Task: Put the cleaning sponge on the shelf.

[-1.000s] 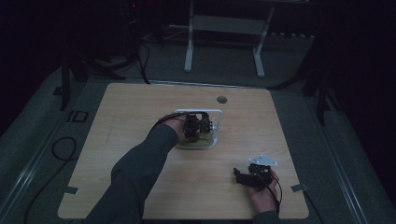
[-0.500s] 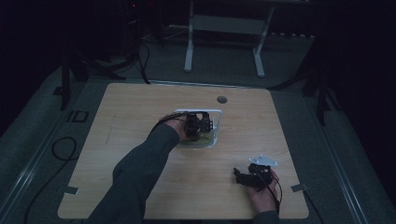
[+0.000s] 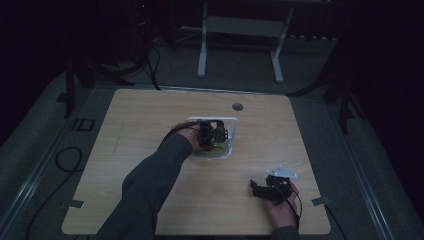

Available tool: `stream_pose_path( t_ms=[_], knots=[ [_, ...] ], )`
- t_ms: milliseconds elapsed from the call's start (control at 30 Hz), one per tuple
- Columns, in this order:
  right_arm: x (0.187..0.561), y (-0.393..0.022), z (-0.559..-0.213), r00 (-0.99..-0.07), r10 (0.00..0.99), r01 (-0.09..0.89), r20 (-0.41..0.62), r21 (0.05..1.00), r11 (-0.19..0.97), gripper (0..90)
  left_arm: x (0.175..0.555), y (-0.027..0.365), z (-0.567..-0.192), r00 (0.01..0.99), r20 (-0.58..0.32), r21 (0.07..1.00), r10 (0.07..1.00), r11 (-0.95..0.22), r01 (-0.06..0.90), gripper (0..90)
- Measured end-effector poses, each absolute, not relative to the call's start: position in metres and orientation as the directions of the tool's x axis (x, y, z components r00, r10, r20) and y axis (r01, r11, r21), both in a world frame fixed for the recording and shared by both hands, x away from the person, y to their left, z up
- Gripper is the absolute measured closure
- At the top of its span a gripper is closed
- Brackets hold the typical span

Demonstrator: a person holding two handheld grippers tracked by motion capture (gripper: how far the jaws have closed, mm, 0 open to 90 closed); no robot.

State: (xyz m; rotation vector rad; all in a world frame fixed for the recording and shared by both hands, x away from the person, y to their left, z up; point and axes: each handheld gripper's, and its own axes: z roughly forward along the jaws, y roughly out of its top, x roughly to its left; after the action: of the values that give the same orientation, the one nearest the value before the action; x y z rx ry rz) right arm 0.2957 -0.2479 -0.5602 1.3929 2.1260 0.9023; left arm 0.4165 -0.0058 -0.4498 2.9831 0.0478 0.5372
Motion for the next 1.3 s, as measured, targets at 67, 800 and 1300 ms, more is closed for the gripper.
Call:
stream_pose_path(
  t_ms=[67, 800, 1300],
  knots=[
    [0.296, -0.248, -0.560, -0.395, 0.918, 0.631, -0.010, 0.724, 0.280, 13.9, 0.417, -0.006, -0.451, 0.936, 0.348, 0.112, 0.049, -0.994, 0.011, 71.6],
    [0.296, -0.248, -0.560, -0.396, 0.918, 0.630, -0.010, 0.725, 0.280, 13.9, 0.417, -0.013, -0.459, 0.925, 0.377, 0.088, 0.037, -0.996, 0.004, 71.3],
    [0.296, -0.248, -0.560, -0.394, 0.919, 0.632, -0.008, 0.724, 0.278, 13.9, 0.418, -0.014, -0.462, 0.903, 0.428, 0.081, 0.040, -0.997, 0.006, 70.5]
  ],
)
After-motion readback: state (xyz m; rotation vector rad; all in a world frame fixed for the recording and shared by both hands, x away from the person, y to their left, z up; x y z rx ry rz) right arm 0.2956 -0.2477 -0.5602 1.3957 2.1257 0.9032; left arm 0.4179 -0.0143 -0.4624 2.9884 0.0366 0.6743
